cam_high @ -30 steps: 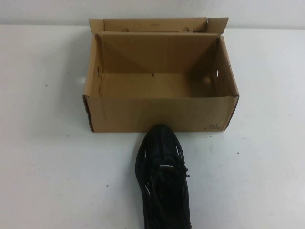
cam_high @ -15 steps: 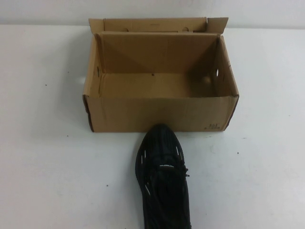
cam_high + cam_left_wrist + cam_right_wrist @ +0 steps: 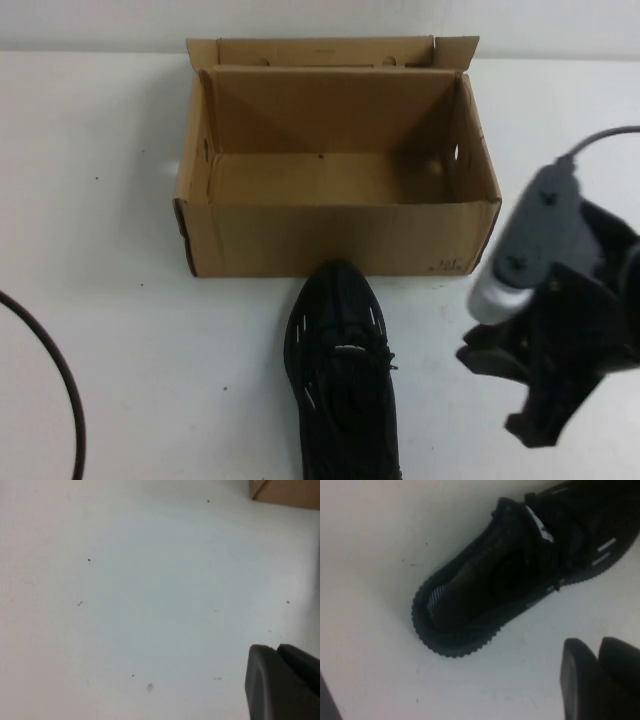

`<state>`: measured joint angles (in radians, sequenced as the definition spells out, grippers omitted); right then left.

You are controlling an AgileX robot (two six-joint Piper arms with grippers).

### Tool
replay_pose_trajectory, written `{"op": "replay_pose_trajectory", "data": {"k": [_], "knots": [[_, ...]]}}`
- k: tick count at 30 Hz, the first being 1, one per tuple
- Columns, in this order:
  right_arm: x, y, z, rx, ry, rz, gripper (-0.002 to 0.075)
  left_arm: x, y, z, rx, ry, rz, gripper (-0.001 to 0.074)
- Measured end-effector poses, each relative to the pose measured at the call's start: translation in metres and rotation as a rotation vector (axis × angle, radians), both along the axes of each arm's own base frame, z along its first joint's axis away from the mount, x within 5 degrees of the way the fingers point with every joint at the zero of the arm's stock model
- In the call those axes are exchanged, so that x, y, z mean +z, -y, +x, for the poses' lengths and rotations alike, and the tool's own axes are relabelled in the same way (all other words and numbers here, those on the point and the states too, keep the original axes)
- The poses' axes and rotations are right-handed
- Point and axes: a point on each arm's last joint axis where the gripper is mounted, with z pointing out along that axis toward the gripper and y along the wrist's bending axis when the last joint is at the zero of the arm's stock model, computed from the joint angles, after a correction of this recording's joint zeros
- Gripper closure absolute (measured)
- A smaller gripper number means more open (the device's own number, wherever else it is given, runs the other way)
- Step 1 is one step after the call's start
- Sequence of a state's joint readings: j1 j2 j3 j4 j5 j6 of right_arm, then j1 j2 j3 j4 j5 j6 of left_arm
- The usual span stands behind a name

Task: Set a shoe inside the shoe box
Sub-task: Pick up the shoe from the table

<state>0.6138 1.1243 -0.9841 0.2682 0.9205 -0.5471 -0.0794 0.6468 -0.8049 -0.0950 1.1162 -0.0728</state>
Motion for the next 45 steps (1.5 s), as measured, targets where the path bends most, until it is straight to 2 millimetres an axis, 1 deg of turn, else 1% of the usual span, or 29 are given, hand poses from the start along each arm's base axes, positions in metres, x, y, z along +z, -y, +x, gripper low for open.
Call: {"op": "replay_pose_trajectory", "data": {"k": [2,3,7,8,10,12,17,20,22,24,26,27,28,30,33,36,38,42,45], "knots": [[-0.001,-0.018,0.01,0.043,-0.022,-0.02,0.0648,0.0,0.002,0.0,-0.006,-0.003,-0.016,0.0737],[0.002,-0.027,0.014,0.066,-0.02,-0.027,0.0621,0.0,0.002,0.0,-0.008,-0.005,-0.023,0.0737],[0.002,-0.061,0.029,0.148,-0.008,-0.083,0.0451,0.0,0.004,-0.001,-0.018,-0.012,-0.044,0.0737],[0.0,-0.069,0.033,0.167,-0.001,-0.1,0.0406,0.0,0.005,-0.001,-0.02,-0.013,-0.048,0.0737],[-0.009,-0.083,0.041,0.194,0.0,-0.145,0.0356,0.0,0.005,-0.001,-0.022,-0.014,-0.048,0.0737],[-0.02,-0.093,0.048,0.213,-0.004,-0.189,0.0337,0.0,0.005,-0.001,-0.023,-0.014,-0.05,0.0737],[-0.053,-0.107,0.066,0.229,-0.017,-0.292,0.0337,0.0,0.005,-0.002,-0.023,-0.019,-0.05,0.0737],[-0.069,-0.113,0.074,0.228,-0.013,-0.31,0.034,0.0,0.005,-0.002,-0.024,-0.02,-0.05,0.0737],[-0.076,-0.117,0.079,0.226,-0.005,-0.311,0.0366,0.0,0.005,-0.002,-0.024,-0.02,-0.05,0.0737],[-0.082,-0.12,0.082,0.224,0.001,-0.309,0.0445,0.0,0.005,-0.002,-0.028,-0.019,-0.046,0.0737],[-0.084,-0.122,0.083,0.215,-0.013,-0.303,0.0596,-0.001,0.005,-0.002,-0.047,-0.018,-0.03,0.0737],[-0.084,-0.123,0.083,0.206,-0.029,-0.299,0.0637,-0.001,0.005,-0.002,-0.063,-0.017,-0.017,0.0737],[-0.081,-0.124,0.083,0.196,-0.041,-0.293,0.0673,-0.001,0.005,-0.002,-0.081,-0.015,-0.003,0.0737],[-0.075,-0.125,0.083,0.19,-0.055,-0.287,0.0706,-0.001,0.005,-0.002,-0.114,-0.011,0.023,0.0737],[-0.059,-0.129,0.084,0.189,-0.071,-0.272,0.072,-0.001,0.005,-0.003,-0.159,-0.003,0.06,0.0737],[-0.04,-0.131,0.084,0.196,-0.08,-0.252,0.0722,-0.001,0.008,-0.003,-0.251,0.017,0.087,0.0737],[-0.023,-0.133,0.082,0.194,-0.093,-0.23,0.0722,0.001,0.014,-0.004,-0.347,0.043,0.08,0.0737],[0.012,-0.133,0.08,0.158,-0.116,-0.189,0.0722,0.007,0.03,-0.006,-0.526,0.128,-0.001,0.0729],[0.038,-0.133,0.08,0.134,-0.091,-0.145,0.0722,0.014,0.04,-0.007,-0.635,0.216,-0.064,0.0668]]}}
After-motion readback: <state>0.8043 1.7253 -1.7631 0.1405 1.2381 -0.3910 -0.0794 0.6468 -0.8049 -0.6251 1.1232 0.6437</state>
